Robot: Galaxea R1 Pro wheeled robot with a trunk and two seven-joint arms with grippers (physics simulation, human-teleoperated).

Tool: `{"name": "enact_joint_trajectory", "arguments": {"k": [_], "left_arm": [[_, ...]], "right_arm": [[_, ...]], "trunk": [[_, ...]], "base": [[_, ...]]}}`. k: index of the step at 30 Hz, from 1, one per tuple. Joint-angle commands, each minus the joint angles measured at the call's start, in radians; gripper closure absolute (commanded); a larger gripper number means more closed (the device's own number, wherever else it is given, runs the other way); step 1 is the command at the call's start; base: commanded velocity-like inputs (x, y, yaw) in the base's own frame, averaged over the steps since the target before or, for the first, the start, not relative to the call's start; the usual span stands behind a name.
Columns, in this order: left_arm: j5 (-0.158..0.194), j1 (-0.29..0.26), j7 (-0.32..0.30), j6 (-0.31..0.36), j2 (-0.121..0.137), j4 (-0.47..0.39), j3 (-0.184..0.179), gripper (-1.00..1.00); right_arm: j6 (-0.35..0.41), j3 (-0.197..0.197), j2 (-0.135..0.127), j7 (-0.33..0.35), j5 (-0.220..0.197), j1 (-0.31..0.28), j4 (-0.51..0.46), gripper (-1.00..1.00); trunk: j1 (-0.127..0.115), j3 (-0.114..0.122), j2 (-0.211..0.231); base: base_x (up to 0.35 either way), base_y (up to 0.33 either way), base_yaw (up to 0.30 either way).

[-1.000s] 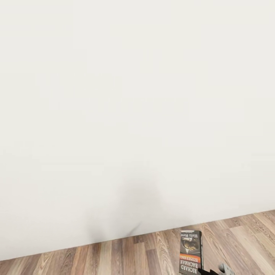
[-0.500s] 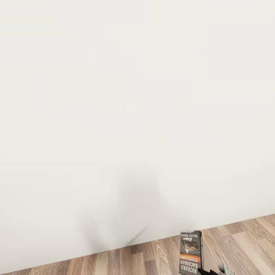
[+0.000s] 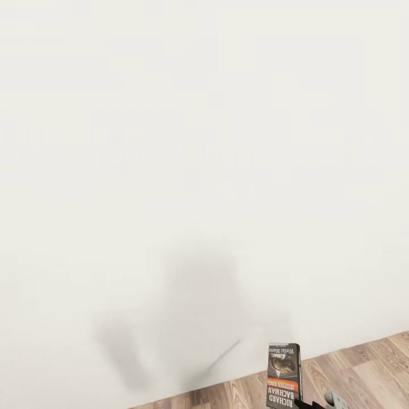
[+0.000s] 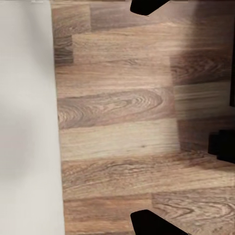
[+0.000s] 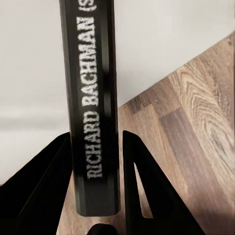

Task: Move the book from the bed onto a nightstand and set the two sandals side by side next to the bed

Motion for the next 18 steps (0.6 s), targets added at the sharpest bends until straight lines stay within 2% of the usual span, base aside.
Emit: {"name": "enact_joint_trajectory", "arguments": {"k": [1, 7, 18], "left_arm": [[0.010, -0.001, -0.005, -0.003, 0.000, 0.001, -0.007, -1.00], [0.010, -0.001, -0.005, -0.003, 0.000, 0.001, -0.007, -1.00], [0.010, -0.001, -0.005, -0.003, 0.000, 0.001, -0.007, -1.00]], "right_arm": [[0.011, -0.006, 0.000, 0.003, -0.007, -0.001, 0.000, 1.00], [0.011, -0.006, 0.000, 0.003, -0.007, -0.001, 0.000, 1.00], [0.011, -0.006, 0.000, 0.003, -0.006, -0.001, 0.000, 1.00]], "trunk": [[0.001, -0.001, -0.001], [0.001, -0.001, -0.001], [0.001, -0.001, -0.001]], "base": [[0.327, 0.000, -0.227], [0.253, 0.000, -0.261], [0.016, 0.000, -0.288]]}}
